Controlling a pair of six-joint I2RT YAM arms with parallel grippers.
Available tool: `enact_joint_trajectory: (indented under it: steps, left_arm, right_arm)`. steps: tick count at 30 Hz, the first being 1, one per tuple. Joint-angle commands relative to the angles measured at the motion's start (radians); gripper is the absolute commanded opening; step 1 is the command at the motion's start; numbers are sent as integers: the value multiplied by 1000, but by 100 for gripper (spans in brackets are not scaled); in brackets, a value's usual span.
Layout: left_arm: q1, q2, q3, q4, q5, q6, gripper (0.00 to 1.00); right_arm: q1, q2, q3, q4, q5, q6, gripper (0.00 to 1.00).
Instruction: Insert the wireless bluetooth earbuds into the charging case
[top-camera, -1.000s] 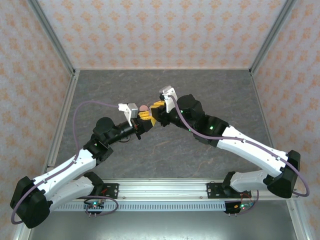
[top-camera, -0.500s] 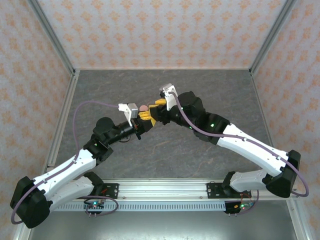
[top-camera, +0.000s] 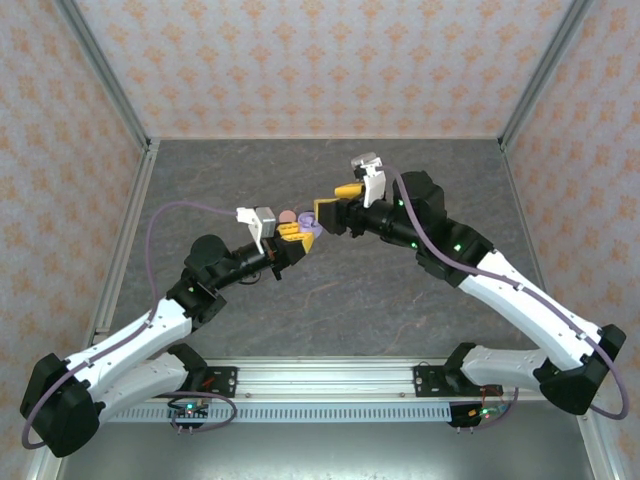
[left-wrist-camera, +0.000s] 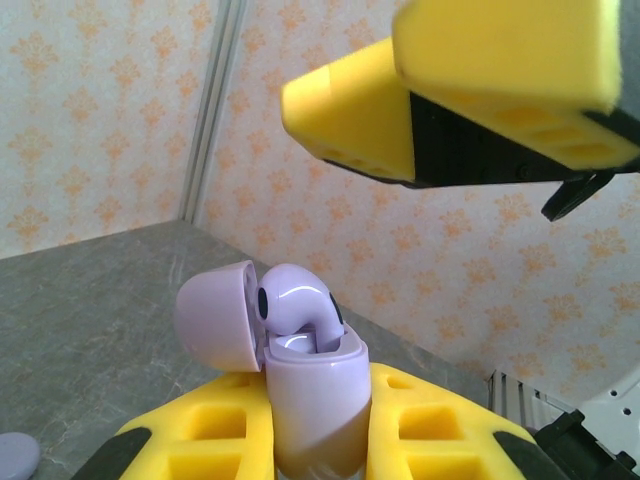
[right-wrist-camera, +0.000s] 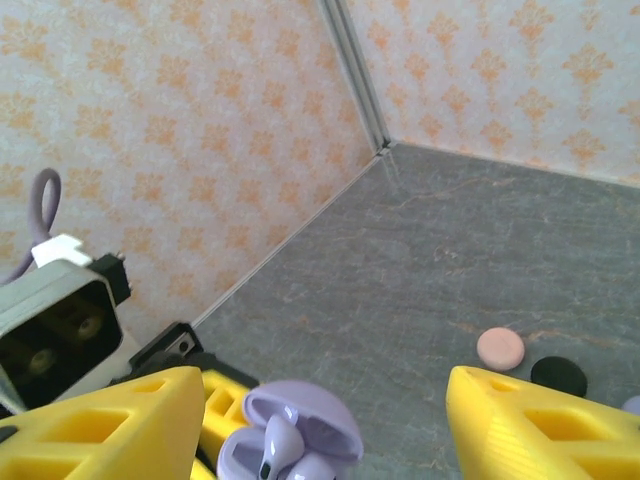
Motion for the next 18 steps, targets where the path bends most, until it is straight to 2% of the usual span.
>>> enact_joint_trajectory:
  steps: [1, 18]
  left_arm:
    - [-13, -30, -3, 69, 22, 31, 0]
    - [-18, -36, -2, 58, 24, 39, 0]
  right_arm:
    - [-3, 4, -9, -81, -40, 16, 65]
    - [-4, 73, 17, -113, -47, 23, 63]
